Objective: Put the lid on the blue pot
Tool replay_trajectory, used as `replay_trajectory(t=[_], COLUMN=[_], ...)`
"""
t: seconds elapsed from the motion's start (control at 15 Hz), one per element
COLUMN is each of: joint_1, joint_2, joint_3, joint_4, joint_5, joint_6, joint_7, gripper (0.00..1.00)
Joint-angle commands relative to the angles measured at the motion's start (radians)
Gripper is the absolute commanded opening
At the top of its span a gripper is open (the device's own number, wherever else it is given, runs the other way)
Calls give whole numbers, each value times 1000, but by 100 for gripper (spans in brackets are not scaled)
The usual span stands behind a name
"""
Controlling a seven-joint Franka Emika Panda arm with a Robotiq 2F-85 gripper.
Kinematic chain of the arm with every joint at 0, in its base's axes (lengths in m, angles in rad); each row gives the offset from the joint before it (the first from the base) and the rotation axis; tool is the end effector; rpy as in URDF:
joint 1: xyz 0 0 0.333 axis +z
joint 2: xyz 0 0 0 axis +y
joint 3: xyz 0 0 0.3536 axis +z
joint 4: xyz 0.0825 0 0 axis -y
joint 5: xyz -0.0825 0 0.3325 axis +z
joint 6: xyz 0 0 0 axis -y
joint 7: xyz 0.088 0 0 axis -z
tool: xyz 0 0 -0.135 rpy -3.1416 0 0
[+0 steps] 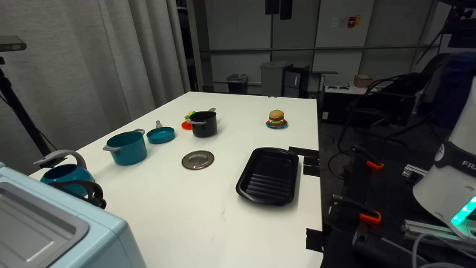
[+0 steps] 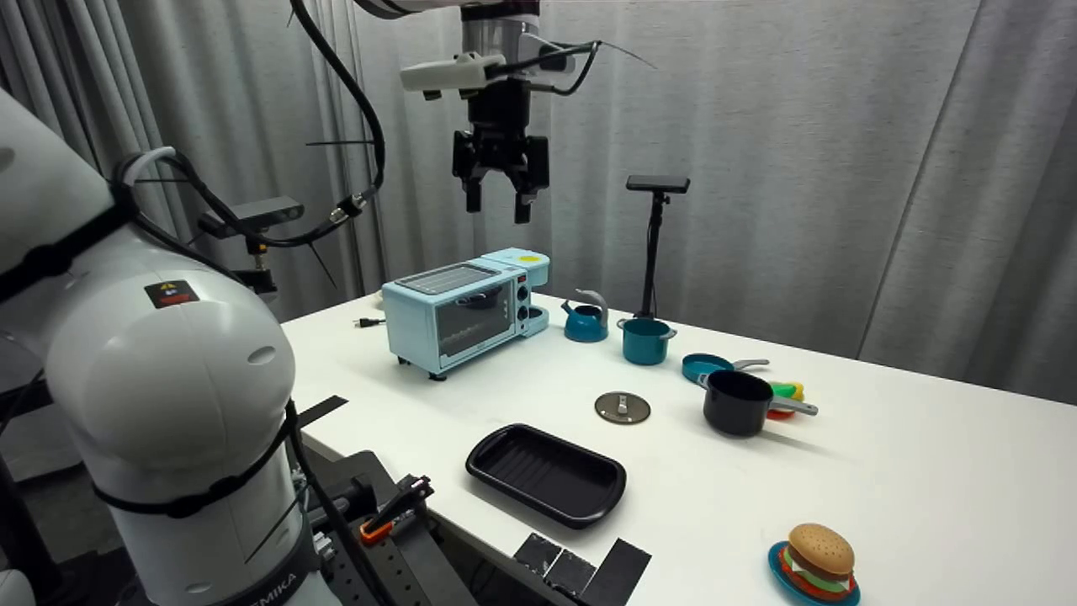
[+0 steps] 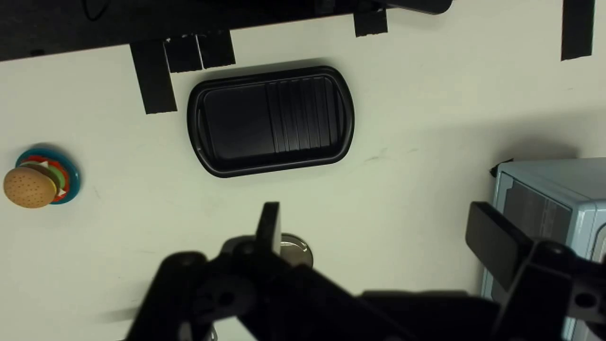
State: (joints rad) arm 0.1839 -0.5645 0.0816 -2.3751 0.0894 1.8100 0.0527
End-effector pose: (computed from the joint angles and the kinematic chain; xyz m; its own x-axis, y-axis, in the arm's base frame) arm 0.2968 0.0963 0.5413 0.9840 0.1780 -0.0044 0.1777 -0.9832 -0.0430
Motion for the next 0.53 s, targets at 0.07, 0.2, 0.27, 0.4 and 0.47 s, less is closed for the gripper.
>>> replay_trajectory(t=[0.07, 0.2, 0.27, 0.4, 0.47], joint_1=[-20, -20, -20, -20, -12], joint_2=[0, 0, 0, 0, 56], joint_3=[16, 16, 16, 16, 47], joint_4=[3, 3, 3, 3, -10], joint_5=[9, 9, 9, 9, 15], joint_6=[-4, -4, -4, -4, 70], joint_7=[-8, -8, -8, -8, 26], gripper=[100, 100, 100, 100, 100])
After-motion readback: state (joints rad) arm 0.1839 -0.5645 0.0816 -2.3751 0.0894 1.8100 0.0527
